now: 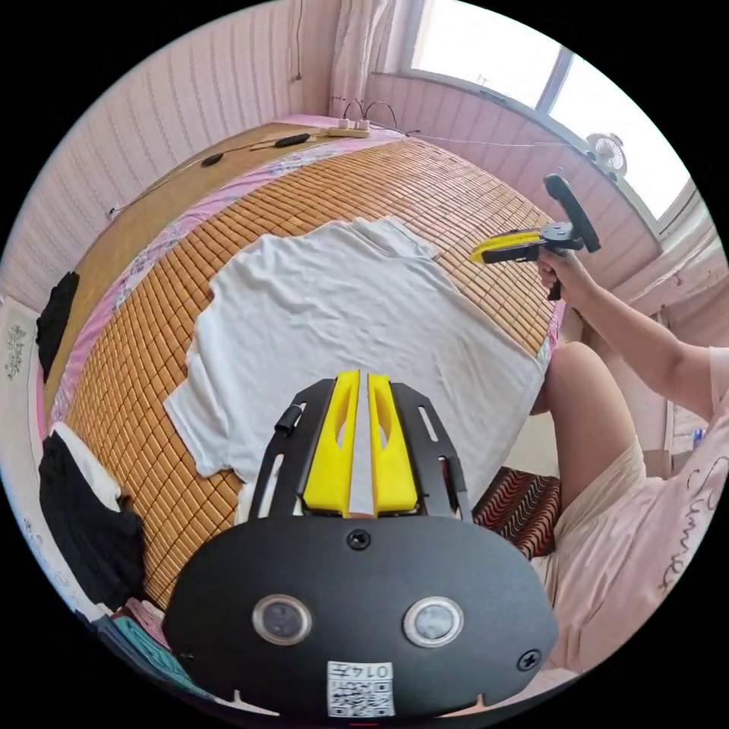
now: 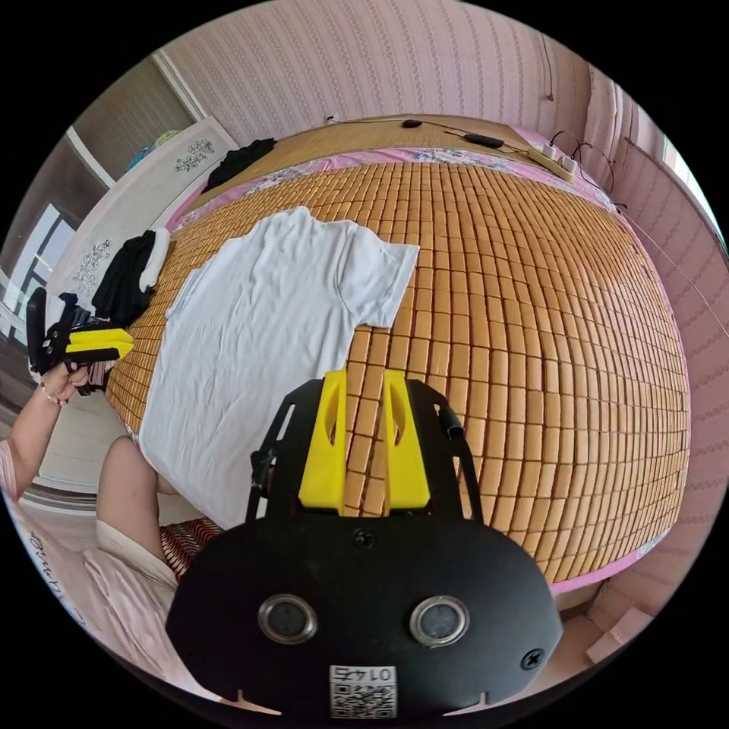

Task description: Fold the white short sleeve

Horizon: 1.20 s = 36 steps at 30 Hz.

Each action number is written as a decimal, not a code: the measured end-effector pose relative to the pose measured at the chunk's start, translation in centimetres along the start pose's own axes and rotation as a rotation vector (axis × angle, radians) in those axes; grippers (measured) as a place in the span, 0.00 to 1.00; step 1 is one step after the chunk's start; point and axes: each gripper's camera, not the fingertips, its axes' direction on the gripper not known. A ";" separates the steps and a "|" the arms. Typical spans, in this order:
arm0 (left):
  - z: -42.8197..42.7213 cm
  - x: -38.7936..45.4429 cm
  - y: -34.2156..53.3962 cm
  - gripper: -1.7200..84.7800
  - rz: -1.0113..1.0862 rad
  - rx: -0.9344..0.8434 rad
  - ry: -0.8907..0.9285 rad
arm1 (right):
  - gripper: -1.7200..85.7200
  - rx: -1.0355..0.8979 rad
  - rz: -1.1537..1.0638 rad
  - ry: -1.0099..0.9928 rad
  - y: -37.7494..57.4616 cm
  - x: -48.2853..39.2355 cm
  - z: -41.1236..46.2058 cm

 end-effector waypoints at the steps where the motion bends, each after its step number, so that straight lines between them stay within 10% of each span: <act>1: 1.4 0.0 -3.9 0.02 0.036 0.020 0.022 | 0.12 0.013 -0.016 0.007 -1.4 0.1 1.2; 14: 19.3 5.2 -28.3 0.07 0.121 -0.067 0.068 | 0.04 0.086 -0.076 0.005 -2.3 1.3 5.8; 36: 11.3 1.7 -22.2 0.08 0.090 0.114 0.169 | 0.02 0.019 -0.061 -0.058 -4.5 1.1 6.3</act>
